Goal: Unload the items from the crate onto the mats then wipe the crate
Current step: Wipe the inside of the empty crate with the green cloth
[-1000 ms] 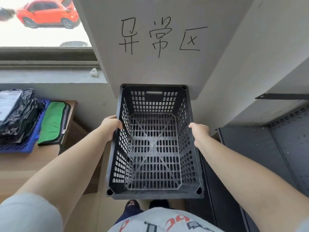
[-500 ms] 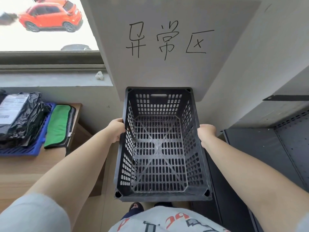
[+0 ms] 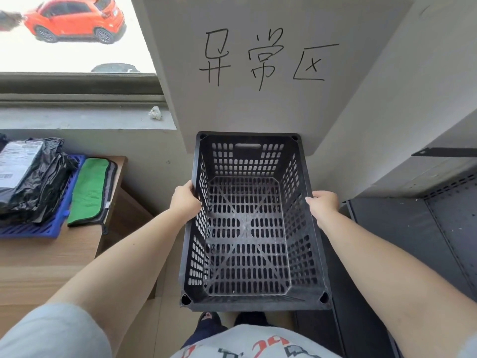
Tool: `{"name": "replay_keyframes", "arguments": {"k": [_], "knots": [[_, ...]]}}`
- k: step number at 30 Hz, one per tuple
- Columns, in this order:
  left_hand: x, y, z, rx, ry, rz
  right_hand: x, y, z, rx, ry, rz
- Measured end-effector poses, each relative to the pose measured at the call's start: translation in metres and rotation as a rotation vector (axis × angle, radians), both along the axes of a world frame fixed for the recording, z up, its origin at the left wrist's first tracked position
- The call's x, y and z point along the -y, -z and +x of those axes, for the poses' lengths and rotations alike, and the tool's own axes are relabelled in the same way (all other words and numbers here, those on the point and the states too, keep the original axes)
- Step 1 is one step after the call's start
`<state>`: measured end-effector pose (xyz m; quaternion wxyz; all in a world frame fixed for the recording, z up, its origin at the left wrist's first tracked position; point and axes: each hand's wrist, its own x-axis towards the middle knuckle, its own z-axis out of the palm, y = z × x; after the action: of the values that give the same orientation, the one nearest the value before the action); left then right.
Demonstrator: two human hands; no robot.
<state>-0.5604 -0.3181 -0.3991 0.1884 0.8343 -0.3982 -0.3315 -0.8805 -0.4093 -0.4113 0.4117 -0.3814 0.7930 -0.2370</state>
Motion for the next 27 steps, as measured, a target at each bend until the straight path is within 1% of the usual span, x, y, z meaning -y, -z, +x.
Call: {"name": "replay_keyframes", "arguments": {"k": [2,3,5,7,9,11,16,19,23,27], "knots": [[0.0,-0.001,0.001,0.043,0.026,0.028,0.0,0.001,0.0,-0.064,-0.076,-0.035],[-0.002,0.001,0.0,0.093,0.055,0.068,-0.002,0.002,-0.001,-0.155,-0.172,-0.043],[-0.013,0.011,-0.003,0.229,0.139,0.112,-0.011,0.005,-0.003,-0.437,-0.431,-0.054],[-0.032,0.024,-0.01,0.283,0.201,0.063,-0.029,0.013,-0.007,-0.671,-0.611,-0.059],[-0.053,0.036,-0.017,0.25,0.192,-0.015,-0.052,0.02,-0.008,-0.766,-0.653,-0.049],[-0.067,0.041,-0.022,0.16,0.153,-0.076,-0.07,0.027,-0.012,-0.755,-0.643,-0.053],[-0.074,0.043,-0.024,-0.051,0.106,-0.14,-0.077,0.024,-0.015,-0.442,-0.522,0.028],[-0.073,0.042,-0.029,-0.104,0.085,-0.161,-0.075,0.02,-0.021,-0.375,-0.479,0.033],[-0.07,0.045,-0.033,-0.009,0.109,-0.181,-0.072,0.017,-0.024,-0.348,-0.452,0.025],[-0.066,0.045,-0.034,0.26,0.181,-0.107,-0.071,0.026,-0.023,-0.412,-0.496,0.022]]}}
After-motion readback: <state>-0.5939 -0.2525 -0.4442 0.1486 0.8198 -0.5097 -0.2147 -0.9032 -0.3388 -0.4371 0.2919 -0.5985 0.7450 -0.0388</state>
